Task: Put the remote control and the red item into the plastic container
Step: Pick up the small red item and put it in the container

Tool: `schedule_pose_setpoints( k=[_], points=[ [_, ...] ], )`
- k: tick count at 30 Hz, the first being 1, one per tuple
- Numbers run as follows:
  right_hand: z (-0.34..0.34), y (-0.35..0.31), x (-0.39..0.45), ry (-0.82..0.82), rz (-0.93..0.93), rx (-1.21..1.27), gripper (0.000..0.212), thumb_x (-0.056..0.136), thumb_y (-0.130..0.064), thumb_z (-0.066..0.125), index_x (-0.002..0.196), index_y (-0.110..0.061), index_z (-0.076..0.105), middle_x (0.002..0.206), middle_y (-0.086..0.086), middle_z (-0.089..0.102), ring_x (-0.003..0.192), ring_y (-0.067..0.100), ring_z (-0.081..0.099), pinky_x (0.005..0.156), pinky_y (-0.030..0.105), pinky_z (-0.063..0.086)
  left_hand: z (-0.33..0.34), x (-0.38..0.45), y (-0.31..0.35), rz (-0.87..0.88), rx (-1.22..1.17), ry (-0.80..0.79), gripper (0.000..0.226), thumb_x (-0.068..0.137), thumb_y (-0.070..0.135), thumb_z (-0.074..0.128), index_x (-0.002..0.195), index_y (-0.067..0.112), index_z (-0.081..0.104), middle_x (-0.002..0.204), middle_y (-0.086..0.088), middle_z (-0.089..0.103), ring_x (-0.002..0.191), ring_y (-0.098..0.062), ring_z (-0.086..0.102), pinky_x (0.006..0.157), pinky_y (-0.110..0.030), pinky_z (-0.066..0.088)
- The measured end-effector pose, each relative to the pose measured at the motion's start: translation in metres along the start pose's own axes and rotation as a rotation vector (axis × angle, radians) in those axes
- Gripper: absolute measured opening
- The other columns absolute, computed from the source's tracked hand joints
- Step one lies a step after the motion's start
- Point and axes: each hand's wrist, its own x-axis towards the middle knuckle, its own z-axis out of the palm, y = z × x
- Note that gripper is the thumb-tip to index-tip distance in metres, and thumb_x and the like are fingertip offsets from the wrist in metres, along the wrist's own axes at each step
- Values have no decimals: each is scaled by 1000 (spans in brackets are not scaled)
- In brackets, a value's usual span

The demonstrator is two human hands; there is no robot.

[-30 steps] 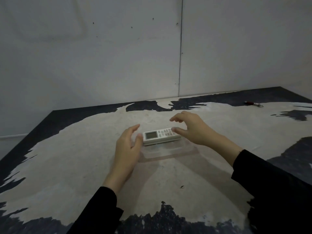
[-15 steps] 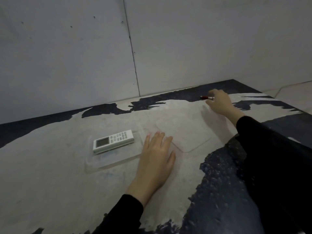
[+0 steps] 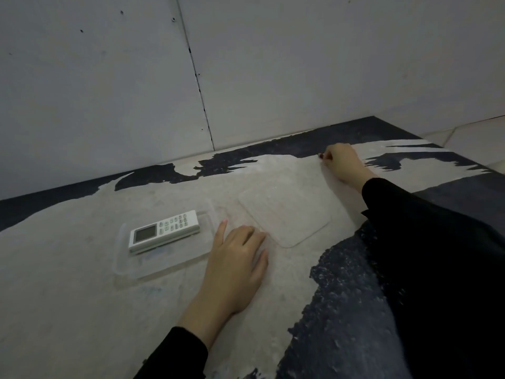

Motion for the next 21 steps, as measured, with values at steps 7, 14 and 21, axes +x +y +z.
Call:
schedule_pose_setpoints(
  k=[7, 14, 21],
  points=[
    [-37, -61, -64, -225, 110, 704, 15, 89, -5, 56, 104, -2, 61, 91, 8, 67, 83, 21, 62, 69, 26, 50, -5, -1, 2, 5, -43, -17, 30, 90, 31, 43, 112, 22, 61, 111, 2, 64, 108, -15, 56, 114, -31, -8],
    [-42, -165, -128, -607, -120, 951, 24, 90, -4, 55, 114, -7, 58, 86, 2, 65, 73, 13, 64, 63, 23, 54, -54, -22, -32, -82, -107, 332, 20, 89, 29, 47, 102, 24, 62, 101, 8, 64, 100, -10, 55, 109, -33, 22],
    [-14, -251, -149, -651, -444, 520, 19, 85, -8, 61, 103, -11, 69, 93, 16, 73, 77, 21, 68, 78, 26, 58, -88, -78, -129, -345, -140, 264, 40, 85, 46, 49, 121, 29, 46, 121, 8, 49, 112, -11, 43, 95, -26, 33]
  ],
)
